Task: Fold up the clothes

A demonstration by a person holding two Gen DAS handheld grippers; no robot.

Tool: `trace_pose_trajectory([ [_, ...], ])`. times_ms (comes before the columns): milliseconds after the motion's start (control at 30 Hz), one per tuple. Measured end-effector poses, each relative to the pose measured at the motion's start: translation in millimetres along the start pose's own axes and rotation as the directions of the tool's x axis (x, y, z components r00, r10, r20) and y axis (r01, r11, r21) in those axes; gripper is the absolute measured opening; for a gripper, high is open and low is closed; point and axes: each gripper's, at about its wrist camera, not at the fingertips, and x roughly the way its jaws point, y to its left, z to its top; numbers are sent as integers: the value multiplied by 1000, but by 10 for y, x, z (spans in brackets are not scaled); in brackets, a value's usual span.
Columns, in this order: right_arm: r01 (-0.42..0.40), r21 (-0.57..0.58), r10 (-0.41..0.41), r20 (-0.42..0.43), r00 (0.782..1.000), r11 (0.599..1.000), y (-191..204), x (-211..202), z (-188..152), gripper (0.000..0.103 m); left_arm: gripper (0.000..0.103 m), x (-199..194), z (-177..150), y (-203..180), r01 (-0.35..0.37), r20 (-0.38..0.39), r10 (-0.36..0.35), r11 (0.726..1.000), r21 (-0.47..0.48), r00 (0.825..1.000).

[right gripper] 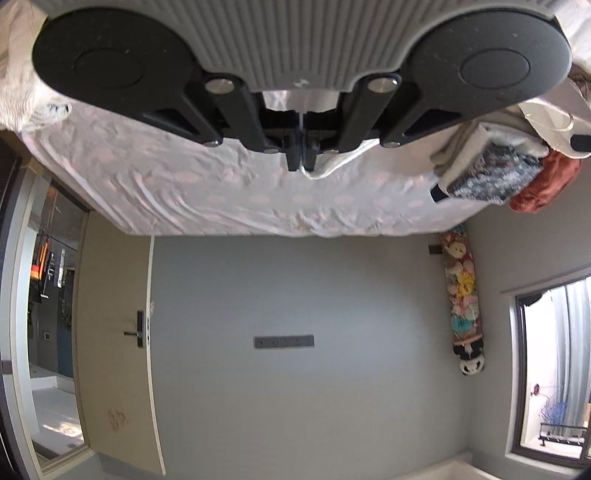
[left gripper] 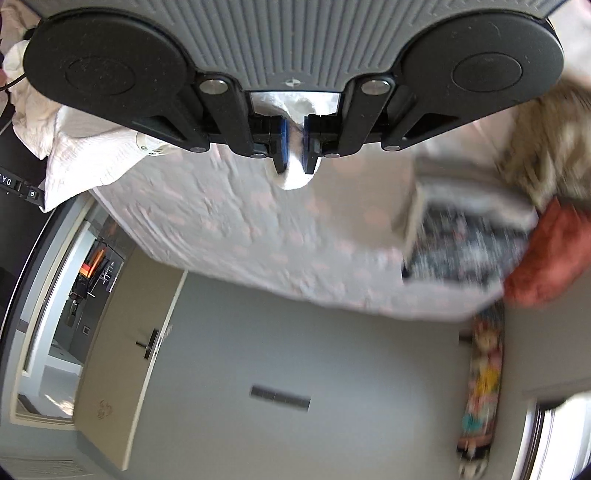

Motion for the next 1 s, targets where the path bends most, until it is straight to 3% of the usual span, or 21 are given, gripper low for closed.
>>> trace_pose_trajectory([
  [167, 92, -15, -94, -136, 986, 996, -103, 361, -453, 2, 6, 657, -408, 364, 35, -119, -51, 990, -134, 992],
  [333, 186, -24, -186, -210, 960, 982, -338, 641, -675, 2, 8, 876, -457, 277, 97, -139, -113, 988, -117, 984],
  [533, 305, -26, -301, -259, 918, 952, -672, 875, -830, 2, 31, 960, -534, 46, 159, -152, -165, 986, -52, 974],
  [600, 350, -7, -337, -290, 896, 937, -812, 979, -938, 2, 42, 996, -567, 77, 152, -161, -157, 988, -39, 974],
  [767, 424, 77, -372, -358, 856, 902, -1053, 1204, -1258, 2, 42, 1091, -630, 245, 59, -180, -66, 997, -40, 981],
  [900, 425, 146, -346, -380, 858, 893, -1064, 1397, -1502, 2, 42, 1224, -676, 203, 16, -210, -13, 1000, 11, 978],
  [1000, 397, 134, -324, -376, 868, 908, -1010, 1513, -1605, 2, 42, 1325, -711, 160, -13, -231, 25, 998, 55, 973],
])
